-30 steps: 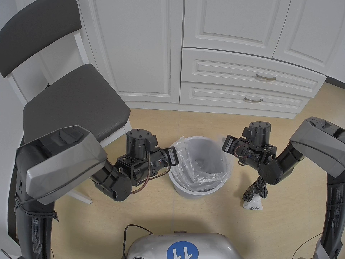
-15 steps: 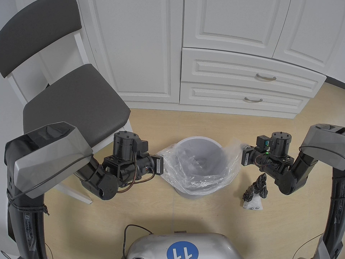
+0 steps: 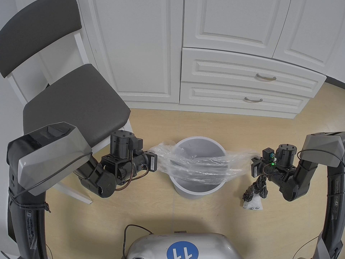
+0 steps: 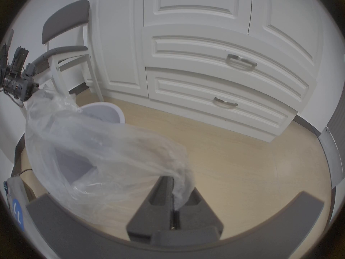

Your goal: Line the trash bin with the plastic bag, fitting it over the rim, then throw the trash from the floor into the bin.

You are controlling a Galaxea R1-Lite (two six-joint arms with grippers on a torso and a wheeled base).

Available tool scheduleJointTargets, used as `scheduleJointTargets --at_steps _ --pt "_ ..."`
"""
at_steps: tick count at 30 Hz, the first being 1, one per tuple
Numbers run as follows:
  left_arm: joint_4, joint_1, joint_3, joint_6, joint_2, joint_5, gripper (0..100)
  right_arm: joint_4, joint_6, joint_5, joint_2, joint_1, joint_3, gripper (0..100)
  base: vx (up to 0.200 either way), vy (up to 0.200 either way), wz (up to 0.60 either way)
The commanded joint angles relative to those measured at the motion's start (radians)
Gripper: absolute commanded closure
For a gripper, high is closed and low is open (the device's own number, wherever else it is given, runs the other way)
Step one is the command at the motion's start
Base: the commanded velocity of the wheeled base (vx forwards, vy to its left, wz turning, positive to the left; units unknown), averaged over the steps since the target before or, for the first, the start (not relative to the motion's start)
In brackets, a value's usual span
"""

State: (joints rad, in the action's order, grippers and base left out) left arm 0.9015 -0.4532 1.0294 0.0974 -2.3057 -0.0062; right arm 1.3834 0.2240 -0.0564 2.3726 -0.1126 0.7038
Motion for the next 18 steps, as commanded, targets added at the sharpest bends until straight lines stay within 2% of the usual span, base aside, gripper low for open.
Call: scheduleJointTargets --at_steps 1,6,9,10,11,13,18 --pt "0.0 0.001 0.003 0.001 -0.003 0.0 100 0.0 0.003 0.0 0.014 0.005 -0.012 100 0.0 0.0 0.0" --pt "-0.001 -0.004 -0.014 -0.005 0.005 0.0 100 -0.003 0.026 0.0 0.011 0.007 -0.032 100 0.0 0.0 0.0" --pt "-0.009 -0.004 -0.038 -0.013 0.022 0.0 100 -0.003 0.095 -0.023 0.004 0.03 -0.069 100 0.0 0.0 0.0" --pt "-0.009 -0.004 -0.038 -0.013 0.022 0.0 100 -0.003 0.095 -0.023 0.004 0.03 -0.069 100 0.0 0.0 0.0" --pt "-0.019 -0.004 -0.061 -0.028 0.049 -0.006 100 0.0 0.158 -0.062 -0.01 0.051 -0.103 100 0.0 0.0 0.0" --pt "-0.029 -0.004 -0.087 -0.048 0.074 -0.014 100 -0.004 0.19 -0.094 -0.029 0.062 -0.133 100 0.0 0.0 0.0" --pt "-0.079 -0.009 -0.15 -0.111 0.134 -0.017 100 -0.007 0.202 -0.12 -0.056 0.059 -0.185 100 0.0 0.0 0.0"
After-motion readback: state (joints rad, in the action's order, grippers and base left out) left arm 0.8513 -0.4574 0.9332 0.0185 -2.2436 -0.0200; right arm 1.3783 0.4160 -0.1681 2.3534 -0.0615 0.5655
